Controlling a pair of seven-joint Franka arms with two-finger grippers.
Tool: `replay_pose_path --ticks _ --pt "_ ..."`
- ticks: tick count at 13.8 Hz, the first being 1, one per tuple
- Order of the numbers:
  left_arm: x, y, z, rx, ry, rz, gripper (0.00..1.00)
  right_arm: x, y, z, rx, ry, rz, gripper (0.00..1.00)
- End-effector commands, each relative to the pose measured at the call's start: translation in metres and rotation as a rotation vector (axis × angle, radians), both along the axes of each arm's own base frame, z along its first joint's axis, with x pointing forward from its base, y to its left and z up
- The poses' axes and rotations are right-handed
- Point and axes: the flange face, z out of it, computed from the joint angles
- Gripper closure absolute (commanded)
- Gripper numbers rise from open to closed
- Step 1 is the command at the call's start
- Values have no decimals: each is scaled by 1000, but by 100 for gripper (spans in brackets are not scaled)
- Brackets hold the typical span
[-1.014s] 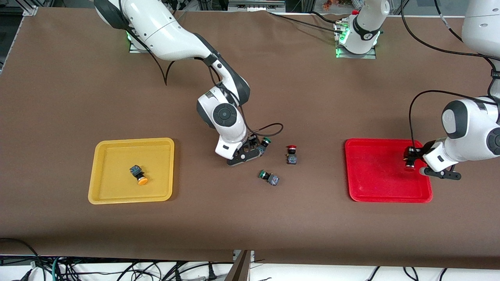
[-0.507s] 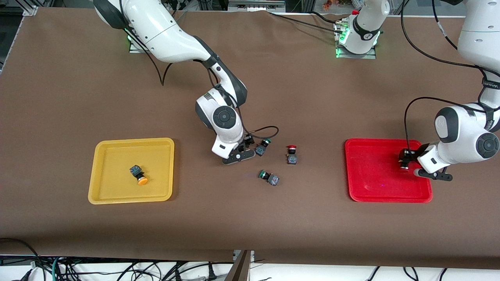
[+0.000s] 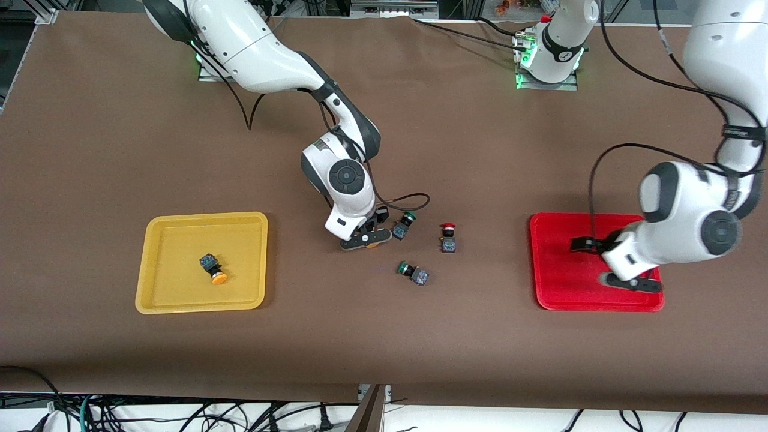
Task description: Place red and yellow buttons in trays
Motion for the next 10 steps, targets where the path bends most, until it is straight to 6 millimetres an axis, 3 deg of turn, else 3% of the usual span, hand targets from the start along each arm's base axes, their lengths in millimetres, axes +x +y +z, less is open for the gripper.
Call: replay_pose_path --ticks 1,2,5,6,7,10 --pt "10 -84 -16 -15 -2 22 0 19 -37 33 -35 20 -24 100" --pt "6 -117 -26 -14 12 32 0 29 -58 50 -58 47 17 100" --pt "-13 -216 -50 9 9 121 0 73 -170 98 -132 130 144 100" --pt "-20 -235 -53 10 2 128 0 78 -197 100 -149 142 158 100" --pt "-22 -241 -58 10 2 135 0 79 -219 94 -167 147 144 100" --pt "-28 -260 -70 -2 -21 122 0 86 -278 60 -171 150 143 97"
